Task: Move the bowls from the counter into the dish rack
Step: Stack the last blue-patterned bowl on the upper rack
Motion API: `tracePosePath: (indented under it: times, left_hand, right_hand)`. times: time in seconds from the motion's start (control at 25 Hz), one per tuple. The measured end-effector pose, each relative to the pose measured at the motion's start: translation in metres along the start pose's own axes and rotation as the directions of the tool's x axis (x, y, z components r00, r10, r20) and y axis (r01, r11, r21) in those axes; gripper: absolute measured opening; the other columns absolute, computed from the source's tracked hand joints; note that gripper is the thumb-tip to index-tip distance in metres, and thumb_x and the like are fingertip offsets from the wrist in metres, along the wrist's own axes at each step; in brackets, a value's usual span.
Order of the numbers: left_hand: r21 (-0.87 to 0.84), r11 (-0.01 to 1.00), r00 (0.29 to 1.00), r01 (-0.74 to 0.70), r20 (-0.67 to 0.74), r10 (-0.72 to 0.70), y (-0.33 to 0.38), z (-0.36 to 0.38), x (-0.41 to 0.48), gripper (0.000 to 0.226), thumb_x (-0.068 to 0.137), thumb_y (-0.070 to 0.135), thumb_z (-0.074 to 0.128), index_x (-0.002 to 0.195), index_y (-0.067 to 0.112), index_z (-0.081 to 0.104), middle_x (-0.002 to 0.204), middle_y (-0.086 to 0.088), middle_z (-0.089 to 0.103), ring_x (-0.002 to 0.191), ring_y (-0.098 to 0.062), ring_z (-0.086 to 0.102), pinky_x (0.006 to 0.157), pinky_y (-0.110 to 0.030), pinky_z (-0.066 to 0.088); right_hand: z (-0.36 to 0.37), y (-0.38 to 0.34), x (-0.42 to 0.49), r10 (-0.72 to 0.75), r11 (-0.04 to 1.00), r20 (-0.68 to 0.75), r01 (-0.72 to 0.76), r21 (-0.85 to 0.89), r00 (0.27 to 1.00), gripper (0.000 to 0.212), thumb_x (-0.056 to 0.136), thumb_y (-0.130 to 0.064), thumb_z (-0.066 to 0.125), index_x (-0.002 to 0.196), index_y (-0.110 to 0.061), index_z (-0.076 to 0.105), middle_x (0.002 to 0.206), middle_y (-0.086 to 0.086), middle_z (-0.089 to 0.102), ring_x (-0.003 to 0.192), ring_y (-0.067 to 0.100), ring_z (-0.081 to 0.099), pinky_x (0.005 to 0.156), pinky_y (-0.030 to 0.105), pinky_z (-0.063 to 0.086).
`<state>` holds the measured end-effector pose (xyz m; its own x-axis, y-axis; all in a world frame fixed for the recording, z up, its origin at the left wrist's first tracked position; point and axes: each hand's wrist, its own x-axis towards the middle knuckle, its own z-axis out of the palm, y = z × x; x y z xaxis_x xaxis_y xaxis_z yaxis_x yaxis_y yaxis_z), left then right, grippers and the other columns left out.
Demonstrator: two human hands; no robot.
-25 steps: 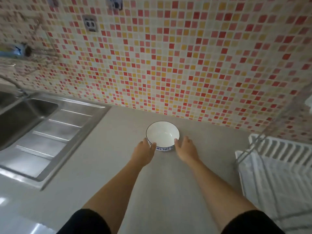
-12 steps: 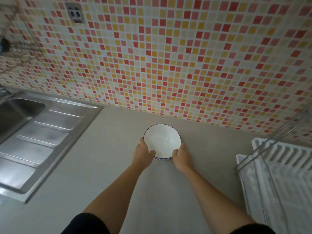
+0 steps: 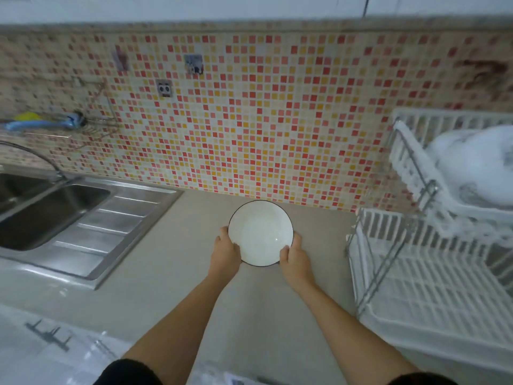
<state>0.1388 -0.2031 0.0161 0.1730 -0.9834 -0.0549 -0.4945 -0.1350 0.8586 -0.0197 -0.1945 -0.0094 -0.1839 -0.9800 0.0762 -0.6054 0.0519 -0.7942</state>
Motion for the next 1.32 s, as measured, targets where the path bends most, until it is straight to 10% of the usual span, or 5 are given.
tracePosePath:
  times: [0.48,0.72,0.92,1.08,1.32]
  left_hand:
    - [-0.690,0.636,0.932,-0.345,-0.168,0.323,0.181,-0.053,-0.154,0.053,0.089,0.063,0.022,0.117,0.021,0.035,0.107,0.008,0.052,0.096,-0.009,0.055,0.073,-0.026,0.054]
    - [-0.740,0.548,0.876,-0.390,-0.115,0.468,0.266,-0.038,-0.185,0.038,0.083,0.054,0.042,0.108,0.025,0.041,0.118,0.001,0.051,0.112,-0.017,0.052,0.086,-0.032,0.050]
    - [-0.556,0.665,0.784,-0.499,0.037,0.620,0.325,0.027,-0.198,0.066,0.077,0.056,0.030,0.121,0.017,0.059,0.113,0.020,0.061,0.101,0.009,0.052,0.108,-0.045,0.029]
    - [-0.453,0.670,0.649,-0.588,0.230,0.725,0.376,0.103,-0.211,0.099,0.061,0.091,0.036,0.138,0.029,0.045,0.136,0.007,0.056,0.124,-0.011,0.053,0.107,-0.040,0.037]
    - [-0.498,0.651,0.586,-0.574,0.306,0.751,0.416,0.198,-0.196,0.090,0.054,0.052,0.075,0.133,0.035,0.036,0.126,0.013,0.057,0.097,0.013,0.063,0.069,-0.005,0.052]
  right_hand:
    - [-0.187,-0.121,-0.104,-0.343,0.748,-0.272,0.437,0.501,0.899,0.033,0.093,-0.048,0.043,0.114,-0.030,0.025,0.101,-0.010,0.058,0.089,0.012,0.061,0.082,0.043,0.052]
    - [-0.293,-0.119,-0.112,-0.433,0.527,-0.262,0.478,0.702,0.862,0.095,0.038,-0.090,0.058,0.108,-0.030,0.034,0.116,-0.004,0.053,0.100,0.005,0.060,0.077,0.016,0.054]
    - [-0.391,-0.071,-0.091,-0.456,0.535,-0.376,0.586,0.608,0.807,0.080,0.053,-0.076,0.069,0.112,-0.037,0.032,0.120,-0.008,0.056,0.108,0.005,0.059,0.094,0.022,0.048]
    - [-0.486,-0.014,-0.081,-0.533,0.624,-0.353,0.640,0.449,0.769,0.082,0.060,-0.073,0.068,0.125,-0.038,0.031,0.139,0.000,0.046,0.114,0.003,0.058,0.092,0.020,0.048]
    - [-0.590,0.065,-0.060,-0.556,0.790,-0.093,0.560,0.250,0.826,0.113,0.051,-0.057,0.083,0.142,-0.052,0.015,0.144,-0.032,0.031,0.138,0.001,0.035,0.114,0.041,0.034]
